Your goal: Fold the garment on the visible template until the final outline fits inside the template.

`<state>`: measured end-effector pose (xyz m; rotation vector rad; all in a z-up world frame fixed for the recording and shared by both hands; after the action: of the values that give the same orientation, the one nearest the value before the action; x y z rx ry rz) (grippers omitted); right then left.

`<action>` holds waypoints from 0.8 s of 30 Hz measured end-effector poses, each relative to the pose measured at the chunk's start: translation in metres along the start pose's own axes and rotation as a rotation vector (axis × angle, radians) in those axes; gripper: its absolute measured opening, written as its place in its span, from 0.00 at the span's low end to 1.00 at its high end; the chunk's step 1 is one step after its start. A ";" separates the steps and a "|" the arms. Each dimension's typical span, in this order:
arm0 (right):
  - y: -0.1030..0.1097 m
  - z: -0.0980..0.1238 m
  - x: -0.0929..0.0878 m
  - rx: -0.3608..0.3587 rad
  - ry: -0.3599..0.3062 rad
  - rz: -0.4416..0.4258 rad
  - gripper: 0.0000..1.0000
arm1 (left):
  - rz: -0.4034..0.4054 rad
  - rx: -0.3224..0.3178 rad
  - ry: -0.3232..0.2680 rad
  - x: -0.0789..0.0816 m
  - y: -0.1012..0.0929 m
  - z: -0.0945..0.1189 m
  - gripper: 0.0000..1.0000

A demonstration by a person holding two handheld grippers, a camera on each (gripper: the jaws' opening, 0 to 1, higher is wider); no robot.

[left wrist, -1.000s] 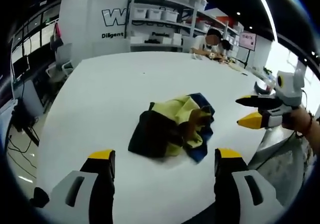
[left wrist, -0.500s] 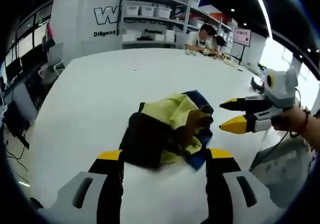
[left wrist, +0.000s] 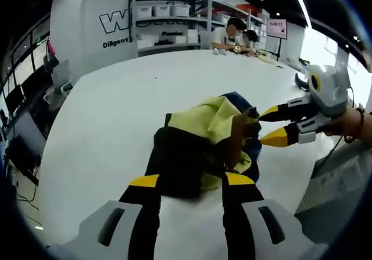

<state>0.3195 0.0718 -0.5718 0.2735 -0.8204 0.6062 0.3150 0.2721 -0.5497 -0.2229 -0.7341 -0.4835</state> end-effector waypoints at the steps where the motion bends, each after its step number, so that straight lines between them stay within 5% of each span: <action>1: -0.001 -0.001 -0.001 -0.004 0.003 0.002 0.27 | -0.004 0.000 -0.001 0.000 0.001 -0.001 0.36; 8: -0.007 -0.008 -0.004 -0.019 0.023 0.008 0.15 | -0.029 -0.004 0.034 0.000 0.003 -0.010 0.25; 13: -0.013 -0.006 -0.004 -0.034 0.020 -0.056 0.01 | 0.004 -0.024 0.057 -0.002 0.001 -0.016 0.01; 24: -0.016 0.002 -0.002 -0.035 0.004 -0.094 0.00 | 0.051 -0.049 0.048 -0.003 0.002 -0.011 0.00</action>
<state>0.3268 0.0573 -0.5725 0.2772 -0.8093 0.5039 0.3210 0.2711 -0.5602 -0.2743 -0.6684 -0.4576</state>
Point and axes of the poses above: the point that each gripper's makers call its tool centre point, and the gripper's own axes: z roughly backward along the fingers, y roughly to its left, x roughly out of its top, the point moved 5 cm from there along z, roughly backward along the fingers, and after that the axes turned 6 degrees about y, right-handed, at the moved point
